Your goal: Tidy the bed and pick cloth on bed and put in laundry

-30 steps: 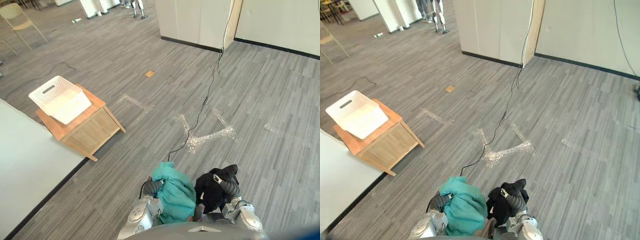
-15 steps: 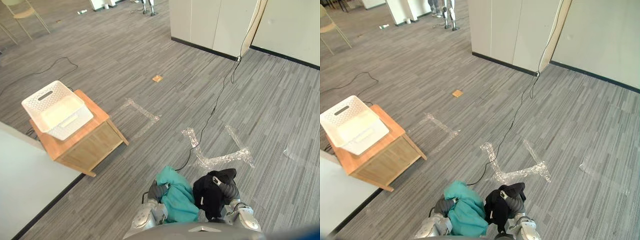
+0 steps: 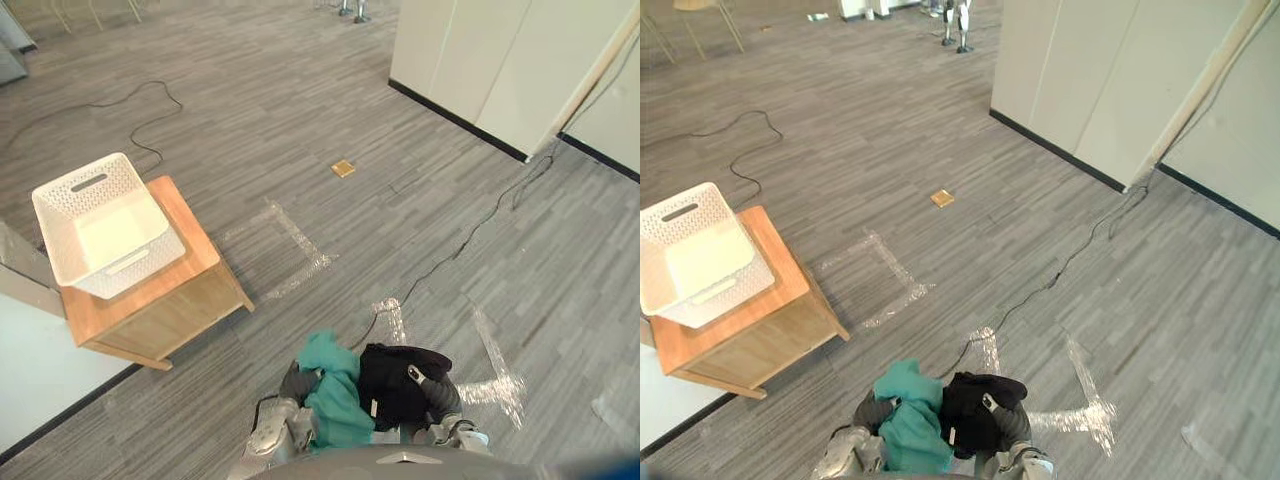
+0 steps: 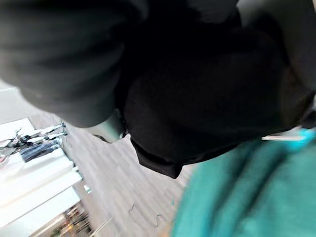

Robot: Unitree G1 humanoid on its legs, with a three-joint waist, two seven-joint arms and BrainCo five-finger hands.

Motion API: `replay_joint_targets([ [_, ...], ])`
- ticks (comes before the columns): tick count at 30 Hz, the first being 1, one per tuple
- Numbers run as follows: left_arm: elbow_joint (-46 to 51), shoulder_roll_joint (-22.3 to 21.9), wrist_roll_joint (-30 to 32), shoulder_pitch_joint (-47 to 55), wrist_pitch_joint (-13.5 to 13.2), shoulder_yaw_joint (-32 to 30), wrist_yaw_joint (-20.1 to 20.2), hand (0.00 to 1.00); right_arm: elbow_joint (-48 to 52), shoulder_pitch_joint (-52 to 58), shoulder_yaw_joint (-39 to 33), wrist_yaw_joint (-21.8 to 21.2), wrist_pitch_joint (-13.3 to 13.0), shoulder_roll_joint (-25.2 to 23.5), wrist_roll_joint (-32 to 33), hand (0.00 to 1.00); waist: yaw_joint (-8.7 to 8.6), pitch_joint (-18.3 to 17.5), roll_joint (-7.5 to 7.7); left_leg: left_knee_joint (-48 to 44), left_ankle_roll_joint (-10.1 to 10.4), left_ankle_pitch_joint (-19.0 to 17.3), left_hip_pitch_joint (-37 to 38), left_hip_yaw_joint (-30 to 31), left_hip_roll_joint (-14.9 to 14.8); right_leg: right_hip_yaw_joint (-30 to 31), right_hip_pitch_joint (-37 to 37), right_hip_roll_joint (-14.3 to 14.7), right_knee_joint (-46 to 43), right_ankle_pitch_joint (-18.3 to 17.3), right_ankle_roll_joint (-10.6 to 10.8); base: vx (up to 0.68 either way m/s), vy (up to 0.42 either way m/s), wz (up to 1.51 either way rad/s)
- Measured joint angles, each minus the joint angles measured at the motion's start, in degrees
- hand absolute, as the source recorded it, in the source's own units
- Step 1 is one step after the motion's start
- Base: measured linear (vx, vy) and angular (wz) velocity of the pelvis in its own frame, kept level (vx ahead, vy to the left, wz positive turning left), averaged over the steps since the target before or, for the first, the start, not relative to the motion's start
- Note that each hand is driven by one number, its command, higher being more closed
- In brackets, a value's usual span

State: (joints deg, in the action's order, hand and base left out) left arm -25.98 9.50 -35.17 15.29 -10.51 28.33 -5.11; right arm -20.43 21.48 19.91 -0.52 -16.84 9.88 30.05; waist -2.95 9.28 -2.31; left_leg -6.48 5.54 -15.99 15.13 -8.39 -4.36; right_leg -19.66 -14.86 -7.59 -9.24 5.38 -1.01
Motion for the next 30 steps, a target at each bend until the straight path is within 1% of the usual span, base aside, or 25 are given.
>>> replay_joint_targets([
  [2,-0.1,-0.1,0.0,-0.5,0.2,0.0,-0.1,1.00,-2.0,-3.1,-0.5,0.5,0.2,0.5,0.0,1.00,0.50,0.0,-0.46,-8.7,0.1,1.7,-3.3,-1.2,-1.7,-0.1,0.7,1.4,0.0,-1.4,-1.9,0.33,-0.250,-0.15],
  [3,0.0,-0.6,-0.2,-0.8,0.2,-0.2,-0.3,1.00,-2.5,-4.5,-0.4,0.7,0.5,1.2,0.0,1.00,0.79,0.2,-0.93,-18.0,0.5,3.5,-6.6,-1.3,-3.2,-0.2,2.3,2.3,0.3,-2.6,-2.1,0.32,-0.269,-0.22],
  [4,0.0,-1.6,-0.8,-0.6,0.1,-0.9,-0.3,1.00,-3.1,-5.5,0.1,0.2,0.6,2.1,0.0,1.00,0.83,0.4,-1.87,-29.0,1.2,7.4,-11.2,-1.2,-5.7,-0.3,5.1,3.8,1.6,-4.1,-2.4,0.30,-0.258,-0.17],
  [5,0.0,-2.1,-1.6,-0.6,0.0,-1.5,-0.3,1.00,-3.2,-5.7,0.0,-0.6,0.9,2.4,-0.2,1.00,0.68,0.7,-2.00,-35.1,1.8,10.6,-13.7,-1.3,-7.3,-0.5,6.9,4.8,3.0,-4.9,-2.3,0.31,-0.209,-0.04],
  [6,0.1,-2.4,-2.0,-0.5,-0.1,-2.6,-0.3,1.00,-3.1,-5.8,0.0,-1.8,1.1,2.6,-1.3,1.00,0.72,1.0,-2.69,-46.2,2.5,12.0,-18.7,-2.1,-10.3,-1.2,10.7,6.2,6.3,-5.0,-2.3,0.29,-0.190,0.03],
  [7,0.3,-2.4,-1.9,-0.4,-0.2,-4.1,-0.3,1.00,-3.1,-5.8,0.0,-3.0,1.5,3.1,-2.3,1.00,1.05,1.1,-2.13,-51.4,0.9,11.0,-22.8,-4.0,-11.6,-1.2,13.5,6.6,8.7,-5.2,-2.5,0.29,-0.181,0.03],
  [8,0.4,-2.4,-1.9,-0.3,-0.4,-4.8,-0.3,1.00,-3.1,-5.8,0.0,-3.5,1.6,3.4,-2.3,1.00,1.08,1.2,-1.81,-51.7,0.2,10.3,-24.1,-5.0,-11.4,-1.2,14.4,6.5,9.8,-5.7,-2.2,0.28,-0.207,-0.06],
  [9,0.5,-2.4,-2.1,0.1,-1.1,-5.7,-0.2,1.00,-3.1,-5.8,-0.1,-4.5,1.6,4.2,-2.3,1.00,1.47,1.3,-1.44,-49.0,0.0,9.2,-26.2,-6.8,-10.0,-1.2,16.6,6.4,12.1,-7.7,0.4,0.29,-0.190,-0.23],
  [10,0.8,-3.4,-2.5,0.4,-1.4,-6.3,-0.2,1.00,-2.7,-5.4,-0.4,-5.6,1.5,5.2,-2.3,1.00,2.56,1.0,-2.52,-42.3,0.4,9.0,-27.9,-7.7,-9.4,-1.5,17.5,6.7,10.1,-8.9,1.6,0.24,-0.154,-0.31],
  [11,2.7,-3.2,-2.5,1.1,-1.7,-6.5,-0.2,1.00,-2.0,-5.3,-0.3,-6.1,1.5,5.2,-2.3,1.00,3.23,1.2,-1.64,-38.4,0.6,8.7,-28.2,-8.8,-8.4,-1.9,17.2,5.6,9.2,-8.3,1.1,0.26,-0.081,-0.26],
  [12,2.9,-3.1,-2.5,2.2,-2.2,-6.4,-0.3,1.00,-1.3,-3.8,-0.3,-6.3,1.5,5.4,-2.3,1.00,3.35,1.2,-2.09,-28.7,-0.1,8.5,-27.9,-9.4,-7.2,-3.6,18.6,6.3,9.5,-8.0,-2.1,0.25,-0.020,0.09],
  [13,2.9,-3.5,-2.4,2.3,-2.2,-5.9,-0.3,1.00,-1.0,-2.9,0.0,-6.3,1.5,5.4,-2.3,1.00,3.25,1.3,-1.98,-17.5,-1.3,10.0,-26.4,-9.6,-5.2,-4.7,19.9,6.4,9.6,-9.1,-1.8,0.30,-0.013,0.26],
  [14,3.0,-3.9,-2.4,2.9,-2.2,-5.9,-0.3,1.00,-0.8,-2.4,0.5,-6.3,1.5,5.4,-2.3,1.00,3.33,1.4,-1.64,-10.3,-1.6,11.8,-25.7,-9.9,-3.6,-5.1,21.5,6.5,9.9,-9.9,-1.4,0.22,0.017,0.31],
  [16,2.9,-4.2,-2.4,3.9,-2.4,-5.3,-0.3,1.00,-0.6,-1.4,1.3,-6.3,1.2,5.4,-2.2,1.00,3.20,1.3,-1.45,-1.7,-1.7,16.2,-25.8,-10.4,-2.5,-6.5,23.8,7.0,11.0,-11.2,-0.3,0.36,0.069,0.37],
  [18,2.8,-4.2,-2.4,3.9,-2.7,-4.8,-0.2,1.00,-0.9,-1.1,1.6,-5.9,1.1,5.5,-2.2,1.00,3.22,1.3,-1.46,-0.8,-2.6,17.2,-26.3,-12.1,-3.2,-7.6,25.1,7.3,11.4,-12.4,0.7,0.33,0.125,0.39],
  [20,2.6,-4.5,-2.4,4.7,-3.7,-4.7,-0.2,1.00,-1.0,-1.3,3.0,-5.3,0.6,6.5,-2.2,1.00,3.27,0.9,-1.94,0.2,-4.1,18.2,-25.9,-13.4,-3.4,-9.1,26.5,7.0,9.4,-16.2,3.1,0.29,0.182,0.39],
  [21,2.6,-4.6,-2.4,4.5,-3.8,-4.8,-0.2,1.00,-1.1,-1.7,3.2,-5.1,0.6,6.5,-2.2,1.00,3.37,0.9,-1.81,0.0,-5.8,19.3,-26.1,-13.3,-3.4,-9.6,25.8,6.1,6.7,-18.2,3.9,0.31,0.203,0.35],
  [22,2.3,-4.1,-2.3,4.2,-3.8,-4.7,-0.2,1.00,-2.1,-3.1,3.4,-4.2,0.7,5.6,-2.1,1.00,3.88,0.4,0.28,-0.8,-7.7,20.1,-25.8,-13.7,-0.8,-10.2,23.6,1.9,-0.4,-22.8,6.0,0.38,0.206,0.29],
  [23,2.2,-3.7,-2.1,3.7,-4.0,-4.2,-0.1,1.00,-2.5,-3.6,3.3,-3.4,0.7,4.9,-2.0,1.00,3.88,-0.4,1.49,0.2,-8.1,19.5,-23.8,-14.5,1.6,-10.3,21.1,-2.9,-10.9,-24.5,6.3,0.42,0.191,0.33],
  [24,1.1,-3.9,-1.9,3.2,-4.0,-4.0,-0.1,1.00,-3.2,-4.2,3.0,-3.0,0.7,4.8,-1.9,1.00,3.84,0.2,2.45,1.0,-9.5,19.1,-22.7,-14.5,3.1,-9.6,17.8,-6.2,-20.6,-24.6,6.0,0.44,0.207,0.41],
  [25,-0.2,-4.0,-1.6,1.9,-3.9,-3.7,-0.2,1.00,-3.5,-5.4,2.5,-2.4,0.8,4.4,-1.4,1.00,3.47,0.5,2.70,2.3,-10.6,18.1,-20.3,-13.2,5.1,-7.7,13.1,-11.1,-34.3,-19.8,3.8,0.32,0.163,0.50],
  [26,-0.3,-3.8,-1.4,1.6,-3.9,-3.7,-0.3,1.00,-3.5,-5.8,2.3,-2.1,0.8,4.1,-1.4,1.00,2.94,0.6,2.20,3.0,-10.8,17.7,-18.4,-12.5,5.6,-6.5,11.6,-12.7,-39.9,-15.5,2.5,0.47,0.215,0.76],
  [27,-0.2,-3.5,-1.4,1.5,-4.0,-3.7,-0.4,1.00,-3.4,-5.8,2.4,-2.0,0.7,3.1,-1.4,1.00,2.11,1.3,2.19,3.2,-11.0,16.5,-15.1,-9.9,5.7,-3.6,10.1,-12.9,-44.9,-15.3,2.5,0.43,0.134,0.84],
  [28,-0.1,-2.6,-1.8,1.5,-4.3,-3.7,-0.9,1.00,-3.2,-5.1,2.4,-2.0,0.4,2.1,-1.4,1.00,1.90,1.6,1.82,3.2,-10.7,14.6,-12.8,-7.8,5.3,-1.9,9.1,-11.8,-44.7,-17.8,2.8,0.44,0.104,0.85],
  [30,-0.1,-1.7,-2.0,1.6,-4.4,-3.7,-1.5,1.00,-3.0,-3.9,2.6,-2.1,0.1,1.2,-1.4,1.00,1.08,1.7,1.65,3.2,-10.3,11.9,-9.8,-4.3,4.5,-0.5,7.5,-9.5,-39.5,-19.4,3.3,0.46,0.001,0.90],
])
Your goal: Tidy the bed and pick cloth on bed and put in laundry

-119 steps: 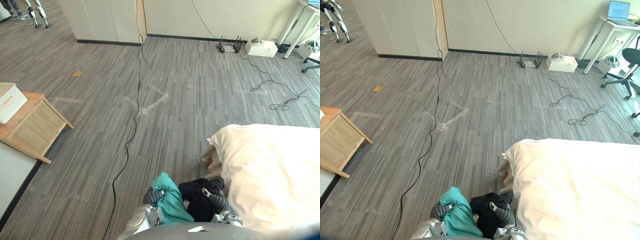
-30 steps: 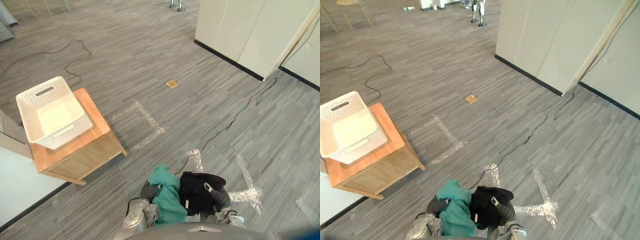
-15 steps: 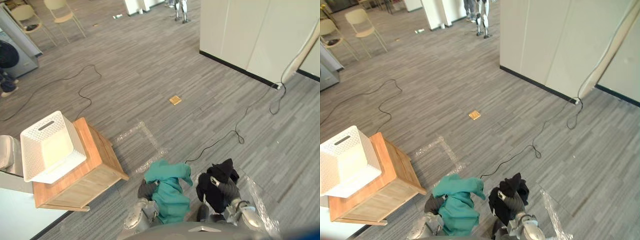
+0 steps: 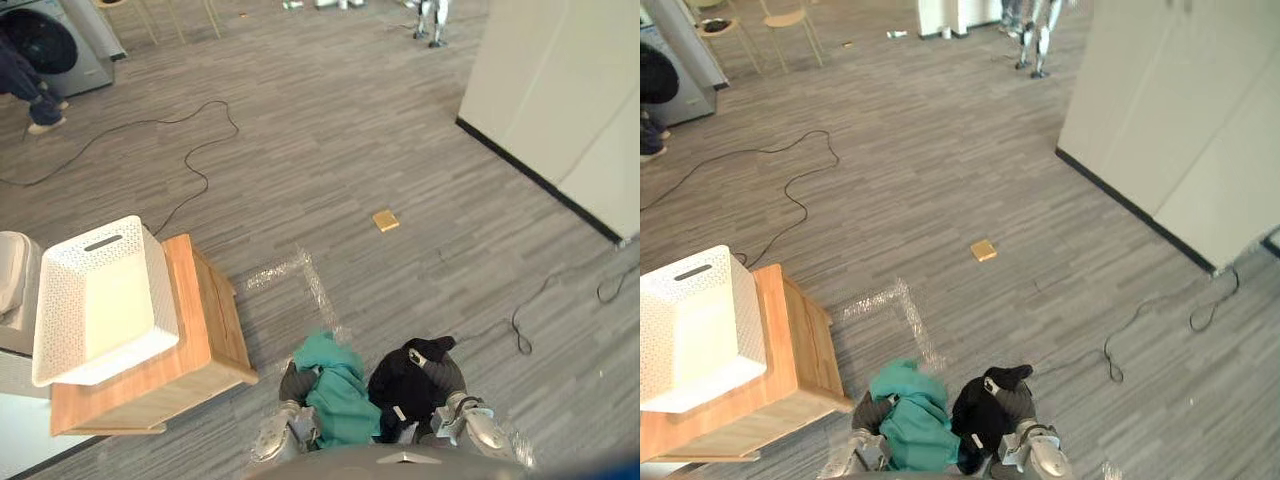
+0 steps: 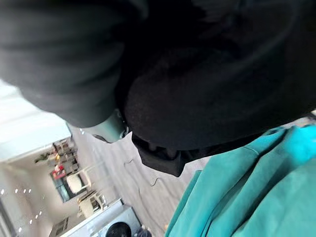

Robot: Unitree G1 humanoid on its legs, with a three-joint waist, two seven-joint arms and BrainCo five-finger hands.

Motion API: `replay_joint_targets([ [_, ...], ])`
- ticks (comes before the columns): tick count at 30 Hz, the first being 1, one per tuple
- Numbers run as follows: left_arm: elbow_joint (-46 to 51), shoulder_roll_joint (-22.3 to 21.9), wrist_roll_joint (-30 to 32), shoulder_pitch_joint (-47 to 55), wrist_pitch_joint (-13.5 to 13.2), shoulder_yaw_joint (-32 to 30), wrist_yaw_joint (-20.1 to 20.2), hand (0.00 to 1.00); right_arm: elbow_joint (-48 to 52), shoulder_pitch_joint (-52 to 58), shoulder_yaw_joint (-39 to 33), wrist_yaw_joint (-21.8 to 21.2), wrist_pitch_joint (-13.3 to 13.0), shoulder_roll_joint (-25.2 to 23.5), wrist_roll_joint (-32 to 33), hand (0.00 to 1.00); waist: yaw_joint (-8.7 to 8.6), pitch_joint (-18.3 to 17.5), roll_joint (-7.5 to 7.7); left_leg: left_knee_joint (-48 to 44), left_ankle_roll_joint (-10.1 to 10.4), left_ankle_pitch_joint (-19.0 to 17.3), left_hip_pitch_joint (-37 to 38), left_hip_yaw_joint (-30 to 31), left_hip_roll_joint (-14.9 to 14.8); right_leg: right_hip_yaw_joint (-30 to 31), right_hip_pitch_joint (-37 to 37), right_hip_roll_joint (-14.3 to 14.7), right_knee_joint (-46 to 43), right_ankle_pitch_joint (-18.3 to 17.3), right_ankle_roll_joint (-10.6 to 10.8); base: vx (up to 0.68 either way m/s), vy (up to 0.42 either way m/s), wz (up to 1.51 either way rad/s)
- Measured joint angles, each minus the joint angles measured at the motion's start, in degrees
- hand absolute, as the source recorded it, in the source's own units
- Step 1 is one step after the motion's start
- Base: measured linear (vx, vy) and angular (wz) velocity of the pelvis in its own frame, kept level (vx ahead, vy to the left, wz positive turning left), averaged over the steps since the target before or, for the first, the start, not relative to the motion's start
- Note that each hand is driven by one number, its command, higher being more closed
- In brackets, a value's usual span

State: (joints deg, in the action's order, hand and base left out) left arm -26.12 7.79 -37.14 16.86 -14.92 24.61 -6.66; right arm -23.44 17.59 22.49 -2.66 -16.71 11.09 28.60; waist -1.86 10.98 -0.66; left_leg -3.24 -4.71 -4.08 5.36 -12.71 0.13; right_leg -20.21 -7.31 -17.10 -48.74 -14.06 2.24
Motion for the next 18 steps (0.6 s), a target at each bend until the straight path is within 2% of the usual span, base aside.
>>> replay_joint_targets([
  [2,0.0,0.4,-0.2,-0.2,0.0,-0.1,0.0,1.00,0.0,0.4,0.1,-0.2,-0.2,-0.3,0.0,1.00,-0.98,0.1,-0.43,0.0,1.1,-1.3,2.0,3.6,-1.3,0.9,-1.4,3.2,11.0,-0.2,1.1,0.54,-0.087,0.99],
  [3,0.0,0.5,-0.3,-1.0,0.1,0.0,0.1,1.00,-0.3,0.7,0.2,-0.4,-0.4,-0.5,0.0,1.00,-1.06,0.1,-0.75,0.0,2.0,-2.6,2.5,5.6,-2.4,2.0,-2.8,5.5,21.4,1.7,2.3,0.45,-0.166,0.85],
  [4,0.0,0.7,-0.4,-1.4,0.2,0.0,0.1,1.00,-0.3,0.6,0.4,-0.7,-0.7,-0.9,0.1,1.00,-0.96,0.1,-0.72,0.0,3.0,-3.8,2.7,7.6,-3.1,4.0,-4.2,7.5,33.5,6.8,3.1,0.46,-0.189,0.78],
  [5,0.0,0.9,-0.4,-1.6,0.2,0.0,0.3,1.00,-0.3,0.4,0.6,-0.9,-0.7,-1.2,0.1,1.00,-0.82,0.0,-0.35,0.0,3.3,-4.5,2.7,8.3,-3.1,5.2,-5.5,7.7,37.7,9.1,4.5,0.48,-0.253,0.68],
  [6,0.0,1.4,-0.4,-1.7,0.4,0.1,0.4,1.00,-0.2,-0.2,0.9,-0.9,-0.8,-1.5,0.1,1.00,-0.54,0.1,0.78,0.0,4.5,-5.0,2.8,9.2,-2.3,6.6,-7.4,6.9,41.0,11.5,6.6,0.48,-0.319,0.85],
  [7,0.0,2.6,-0.4,-1.3,1.0,0.2,0.4,1.00,0.0,-0.3,2.2,-1.0,-0.8,-2.1,0.1,1.00,-0.24,0.3,3.13,-0.1,6.4,-6.4,5.0,10.7,-0.7,8.8,-8.0,4.7,43.3,12.8,8.5,0.51,-0.364,0.93],
  [8,-0.3,3.2,-0.4,-1.0,1.3,0.0,0.4,1.00,-0.1,-0.4,2.9,-0.9,-0.7,-2.2,0.0,1.00,-0.30,0.1,3.77,-0.8,7.3,-7.8,6.0,11.6,-0.9,10.2,-7.2,4.6,42.5,17.0,6.2,0.54,-0.412,1.08],
  [9,-0.4,2.7,-0.5,-1.0,2.0,0.3,0.3,1.00,-0.1,-0.6,3.4,-0.7,-0.6,-1.8,0.0,1.00,-0.68,0.4,1.95,-2.7,8.5,-9.6,6.6,12.8,-2.3,10.3,-5.9,5.5,40.3,20.0,4.3,0.55,-0.394,0.95],
  [10,-0.3,1.5,-0.5,-0.8,1.9,0.7,0.6,1.00,-0.2,-1.3,3.4,-0.2,-0.5,-0.4,0.0,1.00,-0.51,-0.4,-1.32,-5.1,8.8,-10.5,6.3,13.4,-5.4,9.0,-5.5,7.9,37.7,18.4,1.2,0.64,-0.417,0.85],
  [11,-0.3,0.6,-0.6,-0.7,1.7,0.6,0.8,1.00,-0.3,-3.2,3.7,0.5,0.0,0.7,-0.1,1.00,0.86,-0.8,-4.42,-8.4,8.6,-10.0,5.7,13.4,-7.4,7.2,-4.1,9.1,36.4,16.0,-0.7,0.49,-0.302,0.61],
  [12,-0.3,0.3,-0.6,-0.6,1.7,0.5,1.0,1.00,-0.6,-4.2,3.7,0.8,0.3,0.9,-0.1,1.00,0.94,-0.8,-4.69,-11.3,8.3,-9.2,5.1,13.5,-7.7,6.4,-3.5,9.1,35.8,14.8,-1.1,0.46,-0.294,0.56],
  [13,-0.2,0.2,-1.4,-0.2,1.7,0.4,1.4,1.00,-1.3,-5.9,3.7,0.9,1.0,1.0,0.0,1.00,1.17,-0.6,-4.58,-19.5,8.2,-6.8,1.9,13.7,-8.1,4.7,-1.0,8.9,35.3,12.7,-1.7,0.40,-0.299,0.70],
  [14,0.1,0.0,-2.4,0.2,1.7,0.0,1.4,1.00,-1.5,-6.9,3.7,1.0,1.5,1.2,0.1,1.00,1.45,-0.5,-4.50,-31.1,8.8,-2.0,-3.1,13.4,-9.2,3.0,2.2,9.2,36.0,10.9,-2.2,0.39,-0.301,0.71],
  [15,0.5,-0.2,-2.6,0.2,1.7,-0.3,1.4,1.00,-1.5,-7.2,3.7,0.9,1.6,1.4,0.1,1.00,1.50,-0.3,-4.69,-37.5,9.5,1.3,-6.1,13.2,-10.3,2.0,4.3,9.8,37.2,10.4,-2.5,0.36,-0.283,0.64],
  [16,1.2,-0.6,-2.7,0.9,1.7,-0.6,1.4,1.00,-1.4,-8.1,3.5,0.6,1.8,1.7,0.0,1.00,1.83,0.1,-5.40,-49.7,9.9,2.7,-11.9,11.7,-13.0,0.3,9.0,11.7,40.0,9.9,-3.1,0.28,-0.217,0.38],
  [18,2.2,-0.7,-2.7,1.8,2.3,-0.6,1.3,1.00,-1.4,-8.2,3.3,0.4,2.4,1.7,-0.1,1.00,3.18,0.1,-4.78,-54.6,8.5,0.2,-16.6,6.1,-14.2,-0.8,12.9,12.4,42.9,8.9,-3.3,0.34,-0.241,0.10],
])
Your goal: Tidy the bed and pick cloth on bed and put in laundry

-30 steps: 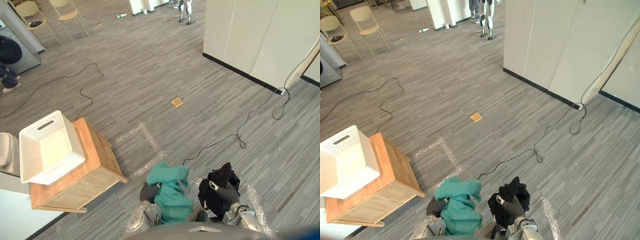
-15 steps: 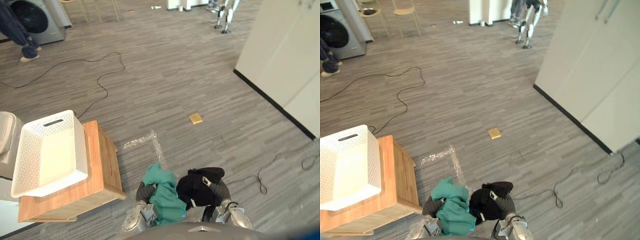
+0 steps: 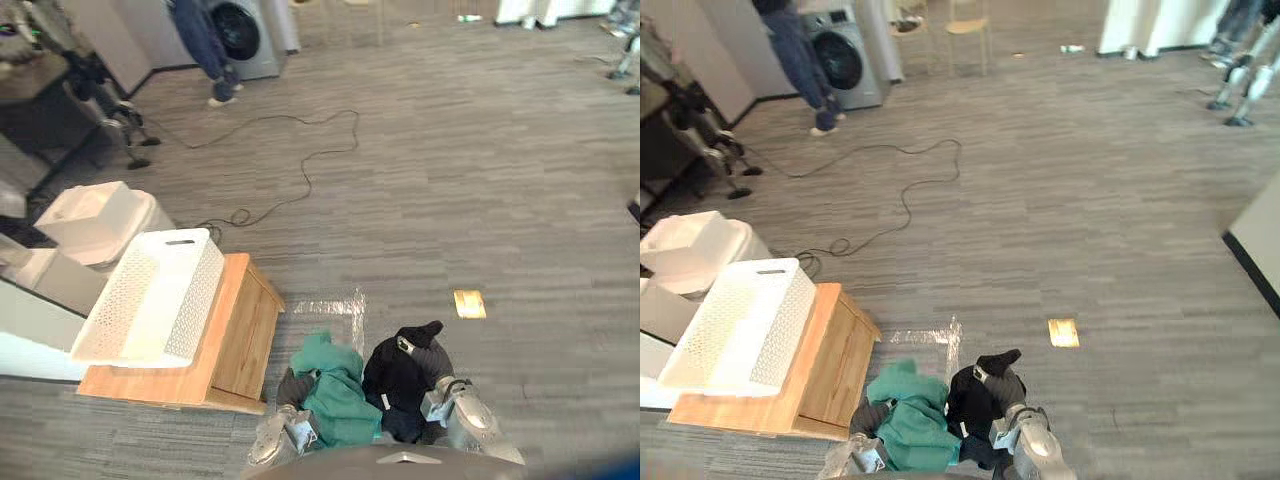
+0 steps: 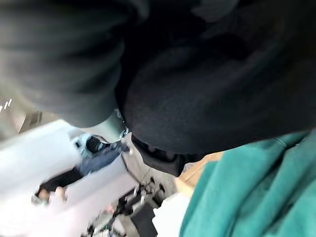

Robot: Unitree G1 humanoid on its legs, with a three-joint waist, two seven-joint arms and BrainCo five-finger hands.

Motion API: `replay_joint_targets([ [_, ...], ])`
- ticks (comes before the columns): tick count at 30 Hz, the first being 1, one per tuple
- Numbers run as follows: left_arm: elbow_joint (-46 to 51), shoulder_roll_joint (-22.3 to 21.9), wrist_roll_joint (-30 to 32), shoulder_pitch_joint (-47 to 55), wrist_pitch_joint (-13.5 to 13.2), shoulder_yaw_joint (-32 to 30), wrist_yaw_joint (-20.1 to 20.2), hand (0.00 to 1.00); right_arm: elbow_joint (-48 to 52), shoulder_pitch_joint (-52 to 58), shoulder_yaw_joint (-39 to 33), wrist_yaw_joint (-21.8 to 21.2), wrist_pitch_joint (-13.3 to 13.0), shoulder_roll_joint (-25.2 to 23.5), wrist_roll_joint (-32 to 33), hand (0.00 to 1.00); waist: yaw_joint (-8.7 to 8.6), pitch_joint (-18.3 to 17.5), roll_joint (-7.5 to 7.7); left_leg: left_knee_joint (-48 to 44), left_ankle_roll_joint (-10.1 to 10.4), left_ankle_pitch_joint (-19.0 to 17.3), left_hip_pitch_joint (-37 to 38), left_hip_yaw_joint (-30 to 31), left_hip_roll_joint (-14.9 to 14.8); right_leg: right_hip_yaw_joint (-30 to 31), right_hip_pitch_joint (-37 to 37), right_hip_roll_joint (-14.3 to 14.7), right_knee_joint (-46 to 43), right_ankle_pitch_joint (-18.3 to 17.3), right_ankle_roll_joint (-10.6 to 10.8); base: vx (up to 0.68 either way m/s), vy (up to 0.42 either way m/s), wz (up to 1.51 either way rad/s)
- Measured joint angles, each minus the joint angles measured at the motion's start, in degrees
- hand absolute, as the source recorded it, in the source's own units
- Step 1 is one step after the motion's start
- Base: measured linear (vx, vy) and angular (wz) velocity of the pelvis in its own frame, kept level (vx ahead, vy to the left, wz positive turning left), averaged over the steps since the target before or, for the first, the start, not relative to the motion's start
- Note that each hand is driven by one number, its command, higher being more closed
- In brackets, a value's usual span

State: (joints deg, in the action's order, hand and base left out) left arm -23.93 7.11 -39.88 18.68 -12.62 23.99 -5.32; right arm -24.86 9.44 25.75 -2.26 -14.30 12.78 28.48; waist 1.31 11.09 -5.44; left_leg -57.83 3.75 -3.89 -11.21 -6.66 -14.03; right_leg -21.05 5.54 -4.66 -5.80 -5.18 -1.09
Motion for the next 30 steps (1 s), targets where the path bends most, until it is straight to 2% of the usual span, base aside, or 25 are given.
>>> replay_joint_targets([
  [2,0.8,-0.1,0.0,0.0,0.0,0.0,0.0,1.00,0.0,0.1,-0.6,-0.5,0.2,-0.3,-0.4,1.00,0.18,-0.1,0.66,8.7,-0.1,-1.1,-2.0,-6.9,1.3,-2.0,2.3,0.2,2.8,0.3,0.6,0.35,-0.170,0.13],
  [4,0.9,-1.0,0.0,0.2,0.0,-0.3,-0.2,1.00,0.1,1.2,-1.0,-1.3,0.4,-0.3,-0.7,1.00,-0.46,-0.3,1.00,27.3,-0.8,-0.8,-0.5,-17.8,4.2,-6.7,5.4,0.7,5.4,0.5,0.0,0.31,-0.052,0.65],
  [5,0.9,-1.5,0.0,0.2,0.0,-0.3,-0.6,1.00,0.5,2.0,-1.2,-1.3,0.4,-0.3,-0.9,1.00,-0.66,-0.5,1.45,32.1,-1.4,-0.3,0.4,-21.8,5.1,-8.5,6.4,0.7,5.9,0.2,0.4,0.36,-0.032,1.07],
  [7,0.9,-3.2,0.0,0.4,0.0,-0.3,-1.7,1.00,2.3,4.4,-1.1,-1.3,0.4,0.3,-2.0,1.00,-1.12,-1.5,2.47,43.0,-5.6,1.6,2.6,-35.0,6.9,-14.9,9.3,0.9,6.3,-1.5,3.1,0.37,-0.017,1.27],
  [8,0.9,-3.6,0.0,0.5,0.0,-0.3,-1.9,1.00,2.8,4.8,-1.0,-1.3,0.4,0.6,-2.4,1.00,-1.19,-2.0,2.40,44.3,-7.2,1.7,2.8,-36.6,7.2,-16.3,9.8,1.0,5.8,-2.3,4.0,0.34,0.024,1.28],
  [9,0.8,-4.2,0.0,0.6,0.0,-0.3,-2.4,1.00,3.2,4.8,-0.9,-1.6,0.4,1.6,-2.9,1.00,-0.84,-3.3,2.07,45.8,-9.5,1.6,2.9,-36.8,8.1,-18.9,9.9,0.5,2.4,-5.3,5.7,0.33,0.061,1.18],
  [10,0.1,-4.4,0.0,0.9,0.0,-0.3,-2.8,1.00,2.8,4.6,-1.2,-1.9,0.4,2.2,-2.9,1.00,-0.61,-3.9,1.67,47.0,-13.9,-0.3,3.7,-34.5,9.2,-20.1,9.1,-1.5,-5.7,-8.8,8.2,0.33,0.090,1.19],
  [11,-0.9,-4.1,0.1,0.7,0.0,-0.5,-3.1,1.00,1.8,3.9,-1.1,-1.9,0.4,1.8,-2.9,1.00,-0.29,-4.1,2.16,47.5,-14.5,-0.6,4.4,-33.0,10.5,-20.0,8.0,-4.2,-12.4,-10.1,9.3,0.40,0.161,1.33],
  [12,-1.5,-3.7,0.7,0.4,-0.1,-1.1,-3.9,1.00,1.4,3.1,-0.7,-2.1,0.3,1.7,-2.9,1.00,-0.35,-5.1,2.50,49.3,-14.0,-0.9,5.7,-29.7,13.0,-18.3,3.0,-9.6,-28.2,-9.4,7.5,0.31,0.149,1.47],
  [13,-1.5,-2.9,1.2,-0.1,-0.3,-2.0,-4.1,1.00,1.2,1.4,-0.3,-2.4,0.0,1.3,-3.3,1.00,-0.28,-4.3,3.93,50.2,-14.0,-0.9,7.1,-26.4,15.1,-13.5,-2.8,-13.7,-41.4,-7.6,4.4,0.36,0.127,1.77],
  [15,-1.7,-0.5,1.2,-1.2,-0.3,-2.4,-5.2,1.00,1.2,0.3,-0.1,-2.8,-0.9,0.1,-4.2,1.00,-0.40,-3.3,5.16,50.7,-14.2,-0.9,8.9,-20.8,16.8,-8.9,-6.7,-14.0,-46.2,-9.4,4.7,0.28,0.011,1.63],
  [17,-1.7,1.6,1.2,-1.5,-0.3,-3.7,-5.8,1.00,1.4,-0.6,1.1,-3.2,-1.7,-0.7,-4.9,1.00,-0.46,-2.6,5.18,51.6,-12.9,-1.7,12.3,-12.0,18.0,-2.3,-10.7,-11.2,-40.3,-12.0,5.2,0.35,-0.064,1.98],
  [18,-1.7,2.0,1.1,-1.6,-0.3,-3.8,-5.8,1.00,1.7,-0.6,1.5,-3.1,-1.8,-0.9,-4.9,1.00,-0.52,-2.5,5.01,51.9,-12.6,-1.8,12.8,-9.5,18.2,0.0,-11.7,-10.1,-37.4,-12.0,5.2,0.35,-0.100,2.14],
  [20,-2.4,3.8,1.1,-2.8,-1.0,-3.8,-5.1,1.00,3.9,-0.3,2.9,-2.2,-2.0,-1.0,-4.8,1.00,-0.89,-2.4,4.99,52.9,-11.4,-2.1,14.3,0.3,18.6,11.4,-13.9,-4.6,-22.1,-9.9,7.6,0.35,-0.165,2.23],
  [21,-2.8,4.2,1.1,-3.0,-1.1,-3.6,-4.8,1.00,4.1,-0.3,3.0,-2.1,-2.0,-1.3,-4.8,1.00,-1.10,-2.5,5.26,52.9,-10.9,-2.1,14.6,2.4,18.8,14.0,-14.0,-3.7,-18.3,-8.6,8.0,0.37,-0.246,2.10],
  [22,-3.4,5.0,1.1,-2.8,-1.8,-3.1,-4.5,1.00,4.2,-0.3,3.0,-1.9,-2.0,-2.0,-4.7,1.00,-1.04,-2.8,6.28,52.9,-9.9,-2.4,15.3,5.4,19.6,17.1,-13.9,-3.3,-12.5,-4.6,8.1,0.19,-0.139,1.48],
  [23,-3.4,5.4,1.1,-2.6,-2.0,-3.0,-4.5,1.00,4.2,-0.6,3.0,-1.9,-2.0,-2.5,-4.6,1.00,-0.81,-2.8,7.24,52.7,-9.4,-2.7,15.8,6.4,20.3,17.6,-13.7,-3.6,-10.7,-2.0,7.6,0.42,-0.333,1.48],
  [24,-3.3,6.0,1.1,-2.2,-2.1,-3.1,-4.5,1.00,4.0,-1.2,3.1,-1.9,-2.0,-3.4,-4.6,1.00,0.01,-3.0,9.26,52.1,-8.0,-3.6,16.6,7.4,21.7,17.3,-12.7,-4.7,-7.6,5.1,6.7,0.38,-0.313,1.05],
  [25,-4.3,5.0,1.1,-2.2,-2.1,-3.4,-4.7,1.00,2.8,-3.1,3.2,-2.0,-2.1,-3.5,-4.5,1.00,0.66,-3.2,8.69,50.6,-6.9,-5.3,16.6,7.3,20.8,14.4,-10.9,-5.0,-6.6,4.3,5.8,0.46,-0.371,0.99],
  [26,-3.6,4.2,1.2,-1.9,-2.2,-2.9,-4.5,1.00,2.4,-4.8,2.9,-2.0,-2.1,-2.9,-4.4,1.00,1.06,-2.7,6.65,49.2,-5.1,-6.6,16.1,6.9,19.3,12.9,-8.8,-4.0,-3.9,4.4,5.2,0.28,-0.208,0.64],
  [27,-3.6,3.6,1.2,-1.9,-2.3,-2.7,-4.4,1.00,2.4,-5.6,2.7,-2.1,-2.1,-2.5,-4.4,1.00,1.17,-2.2,5.63,48.8,-4.9,-7.2,16.1,6.6,18.5,11.9,-7.7,-3.5,-2.6,4.4,5.2,0.20,-0.146,0.61],
  [29,-3.5,2.4,1.2,-2.0,-2.2,-2.7,-3.8,1.00,2.0,-6.7,1.6,-2.0,-2.1,-2.5,-4.3,1.00,0.27,-1.5,4.38,47.5,-3.3,-9.1,15.8,0.2,14.1,8.2,-4.4,-2.8,0.1,4.2,4.5,0.16,-0.144,0.86],
  [30,-3.4,2.0,1.2,-2.1,-2.1,-2.7,-3.1,1.00,1.4,-6.7,1.3,-1.5,-2.1,-2.5,-4.2,1.00,-0.53,-1.7,4.02,46.8,-1.4,-8.7,15.9,-4.7,11.3,5.5,-2.4,-2.7,1.0,3.5,4.0,0.14,-0.144,0.93],
])
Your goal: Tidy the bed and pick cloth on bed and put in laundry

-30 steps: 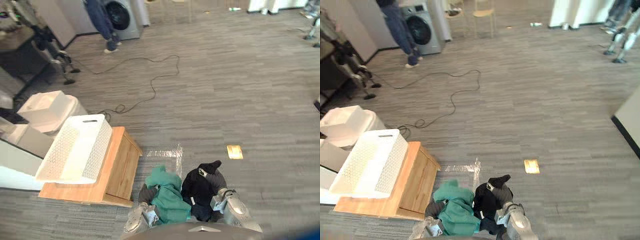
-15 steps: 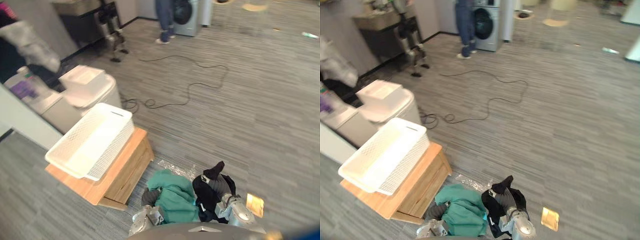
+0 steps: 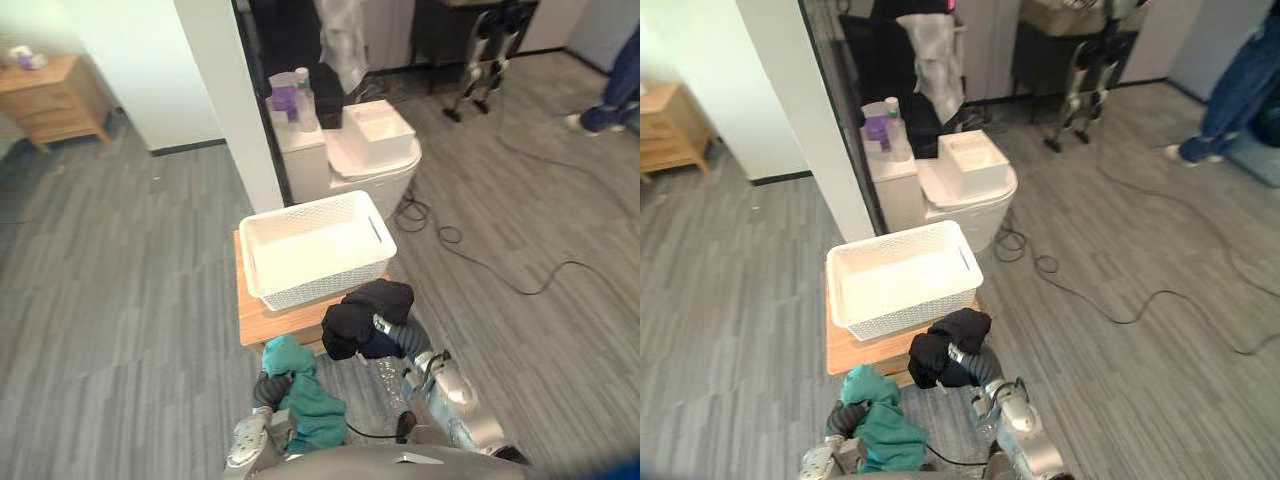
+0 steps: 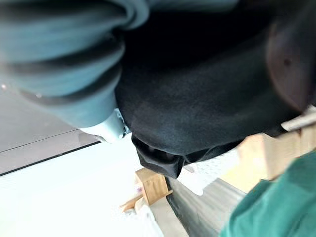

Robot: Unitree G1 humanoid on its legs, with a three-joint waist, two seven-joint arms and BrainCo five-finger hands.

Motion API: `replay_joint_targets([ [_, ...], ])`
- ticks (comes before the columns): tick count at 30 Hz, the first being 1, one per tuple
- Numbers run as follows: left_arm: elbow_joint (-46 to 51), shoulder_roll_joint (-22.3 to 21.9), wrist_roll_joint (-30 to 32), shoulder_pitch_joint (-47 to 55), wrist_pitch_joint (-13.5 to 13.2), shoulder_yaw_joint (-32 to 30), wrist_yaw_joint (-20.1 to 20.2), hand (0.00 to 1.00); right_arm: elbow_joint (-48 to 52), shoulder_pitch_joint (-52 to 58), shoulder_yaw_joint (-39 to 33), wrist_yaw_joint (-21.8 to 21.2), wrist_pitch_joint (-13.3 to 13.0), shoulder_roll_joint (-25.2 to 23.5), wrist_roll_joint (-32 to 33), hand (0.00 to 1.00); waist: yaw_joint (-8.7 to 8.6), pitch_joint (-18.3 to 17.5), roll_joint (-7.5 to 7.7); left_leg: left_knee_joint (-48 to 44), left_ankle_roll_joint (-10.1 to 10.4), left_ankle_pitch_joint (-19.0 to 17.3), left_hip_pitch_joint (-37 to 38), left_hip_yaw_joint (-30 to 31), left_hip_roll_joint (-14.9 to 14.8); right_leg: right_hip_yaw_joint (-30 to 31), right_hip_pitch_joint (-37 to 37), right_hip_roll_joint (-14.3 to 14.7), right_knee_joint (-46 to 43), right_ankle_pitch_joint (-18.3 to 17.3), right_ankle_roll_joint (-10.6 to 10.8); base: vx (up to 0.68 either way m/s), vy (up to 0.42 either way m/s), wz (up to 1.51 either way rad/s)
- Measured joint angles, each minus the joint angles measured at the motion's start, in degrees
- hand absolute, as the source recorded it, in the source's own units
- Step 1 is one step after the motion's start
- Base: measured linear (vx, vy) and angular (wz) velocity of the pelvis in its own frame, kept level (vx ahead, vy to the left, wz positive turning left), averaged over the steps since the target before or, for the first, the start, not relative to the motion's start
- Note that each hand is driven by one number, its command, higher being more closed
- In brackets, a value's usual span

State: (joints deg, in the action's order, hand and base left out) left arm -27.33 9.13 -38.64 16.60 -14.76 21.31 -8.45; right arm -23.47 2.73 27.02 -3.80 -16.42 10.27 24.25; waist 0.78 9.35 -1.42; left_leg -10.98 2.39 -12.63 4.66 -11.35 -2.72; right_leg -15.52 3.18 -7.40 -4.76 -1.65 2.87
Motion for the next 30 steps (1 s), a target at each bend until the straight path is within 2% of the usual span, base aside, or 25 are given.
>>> replay_joint_targets([
  [2,0.1,-0.3,0.1,-0.4,0.4,-0.2,1.7,1.00,-0.6,0.0,-0.2,0.9,0.3,-0.1,0.0,1.00,0.25,-0.2,-0.29,-0.8,0.4,1.6,0.2,-5.3,-1.4,-2.2,2.5,-0.3,1.5,-0.3,-0.2,0.13,-0.092,0.61],
  [7,0.1,-0.8,2.3,-0.1,0.5,-1.7,3.6,1.00,-0.5,-0.1,-0.2,1.3,0.8,-0.6,-0.2,1.00,0.24,-0.8,1.01,1.0,1.0,3.5,0.1,-5.5,-0.2,-3.7,3.3,-0.8,4.6,0.3,0.7,0.09,0.003,0.17],
  [10,0.1,-0.6,2.3,-0.3,0.9,-1.7,3.7,1.00,-0.6,-0.1,-0.1,1.3,1.3,-0.6,-0.3,1.00,0.07,-1.3,1.94,-3.9,2.2,4.2,-2.1,-6.7,0.1,-3.7,3.6,-2.4,4.9,0.4,0.8,0.05,0.028,-0.03],
  [11,0.1,-0.7,2.4,-0.3,0.9,-1.7,4.3,1.00,-0.5,-0.2,0.0,1.3,1.3,-0.5,-0.3,1.00,0.13,-1.5,2.58,-7.2,3.3,4.3,-3.8,-7.0,0.3,-3.5,3.7,-3.7,5.1,0.6,1.0,0.01,0.044,-0.10],
  [12,0.3,-0.7,2.8,-0.5,0.9,-1.6,4.9,1.00,-0.6,-0.1,0.1,1.2,1.3,-0.2,-0.2,1.00,0.11,-1.6,2.57,-6.9,2.3,2.7,-3.6,-8.3,-0.5,-3.1,3.7,-3.9,5.0,0.6,1.1,0.00,0.061,-0.16],
  [13,0.5,-0.9,4.2,-0.2,0.9,-1.4,5.8,1.00,-0.6,-0.1,-0.1,1.2,1.3,0.4,-0.2,1.00,-0.44,-2.3,1.30,-2.9,3.3,5.2,-3.0,-9.5,-3.6,-2.7,3.7,-2.9,5.4,0.9,1.5,0.02,0.095,-0.30],
  [14,0.6,-1.0,4.5,0.0,0.9,-1.3,6.1,1.00,-0.8,-0.1,-0.1,1.2,1.3,0.7,-0.2,1.00,-0.65,-3.0,0.18,0.2,3.2,5.1,-1.3,-9.0,-3.7,-2.2,3.9,-2.6,6.4,1.6,2.5,0.04,0.130,-0.28],
  [15,0.8,-0.7,4.5,-0.1,0.9,-1.3,6.2,1.00,-0.8,-0.1,0.0,1.2,1.3,0.5,-0.2,1.00,-0.75,-3.3,-0.17,1.2,3.2,5.1,-0.6,-9.2,-3.3,-2.0,4.2,-2.9,6.7,1.8,2.8,0.03,0.166,-0.20],
  [16,0.8,-0.1,4.5,-0.5,0.9,-1.1,6.7,1.00,-0.8,0.1,0.2,1.0,1.3,0.3,-0.2,1.00,-1.40,-3.2,0.52,2.9,3.1,5.1,0.4,-9.6,-2.6,-1.9,4.3,-3.3,6.7,2.0,3.1,0.00,0.119,-0.04],
  [18,0.8,0.8,4.5,-1.5,1.0,-0.8,7.6,1.00,-0.8,0.9,0.3,0.2,1.1,-0.4,-0.2,1.00,-1.60,-3.3,1.68,4.3,2.6,5.1,1.0,-10.2,-1.9,-1.8,3.7,-3.9,5.7,1.9,3.4,-0.05,0.103,-0.03],
  [20,0.8,1.3,4.5,-3.1,1.9,0.4,8.0,1.00,-0.9,2.1,0.1,-0.3,0.2,-0.7,-0.5,1.00,-1.88,-3.4,2.85,5.4,1.3,4.5,1.5,-10.3,-0.5,-1.5,1.2,-6.0,-0.1,-0.7,4.1,-0.05,0.105,0.06],
  [21,0.6,1.0,4.5,-4.6,3.2,1.7,7.8,1.00,-1.2,2.2,-0.4,-0.3,-0.1,-0.1,-0.9,1.00,-2.41,-2.9,3.37,6.6,0.8,4.2,2.8,-10.2,1.0,-1.2,-1.3,-8.4,-7.6,-2.7,4.0,-0.08,0.161,0.09],
  [22,0.0,0.2,4.5,-5.6,3.7,3.6,7.7,1.00,-1.3,2.2,-1.3,0.3,-0.3,0.1,-0.9,1.00,-2.79,-2.5,2.91,7.5,0.1,4.3,3.6,-10.3,1.7,-1.6,-6.0,-10.8,-18.3,-2.8,1.6,-0.09,0.181,0.07],
  [23,0.0,0.1,4.5,-5.8,3.9,4.3,7.8,1.00,-1.3,2.2,-1.5,0.6,-0.7,-0.1,-0.9,1.00,-2.97,-2.2,2.82,7.7,-0.2,4.3,4.1,-10.4,2.0,-2.0,-8.2,-12.0,-23.3,-2.2,-1.5,-0.08,0.232,-0.01],
  [24,-0.1,0.2,4.4,-5.9,4.1,5.1,7.8,1.00,-1.3,2.2,-1.6,1.0,-1.9,-0.1,-0.9,1.00,-3.23,-1.9,2.83,8.2,-1.1,4.1,5.4,-10.4,2.3,-2.5,-11.6,-13.6,-30.4,-0.1,-5.6,-0.04,0.174,-0.06],
  [25,-0.1,0.4,4.4,-5.7,4.3,5.2,7.8,1.00,-1.3,2.2,-1.5,1.4,-2.2,-0.5,-0.9,1.00,-3.28,-1.8,2.73,8.1,-1.6,3.9,5.7,-10.4,2.3,-1.4,-13.5,-13.2,-32.6,-0.1,-4.7,0.02,0.173,-0.11],
  [26,-0.1,1.3,4.4,-5.7,4.4,5.1,7.7,1.00,-0.3,2.2,-1.5,1.7,-2.7,-1.2,-1.0,1.00,-3.27,-1.6,3.61,8.0,-2.2,3.5,6.2,-10.2,1.7,1.7,-13.9,-10.0,-31.1,-2.3,-0.7,0.06,0.068,-0.04],
  [27,-0.1,1.7,4.4,-5.7,4.3,5.1,7.7,1.00,0.4,2.2,-1.6,1.7,-2.8,-1.3,-0.9,1.00,-3.27,-1.5,3.77,8.0,-2.4,3.3,6.2,-9.8,1.3,2.8,-13.9,-8.1,-29.5,-3.1,0.4,0.08,0.049,0.07],
  [29,-0.1,2.9,4.4,-6.1,4.3,5.2,7.7,1.00,5.3,2.2,-3.2,2.0,-2.9,-1.0,-1.0,1.00,-4.18,-1.6,3.78,8.0,-2.6,3.3,4.7,-7.4,0.2,5.9,-13.7,-1.3,-19.5,-3.7,2.3,0.13,-0.005,0.39],
  [30,-0.1,3.0,4.4,-6.3,4.3,5.3,7.6,1.00,6.9,2.2,-4.2,2.0,-3.0,-1.1,-1.0,1.00,-4.67,-1.7,3.86,7.9,-2.1,3.7,3.9,-6.5,0.2,6.5,-13.4,0.1,-15.7,-3.2,2.8,0.21,-0.041,0.79],
])
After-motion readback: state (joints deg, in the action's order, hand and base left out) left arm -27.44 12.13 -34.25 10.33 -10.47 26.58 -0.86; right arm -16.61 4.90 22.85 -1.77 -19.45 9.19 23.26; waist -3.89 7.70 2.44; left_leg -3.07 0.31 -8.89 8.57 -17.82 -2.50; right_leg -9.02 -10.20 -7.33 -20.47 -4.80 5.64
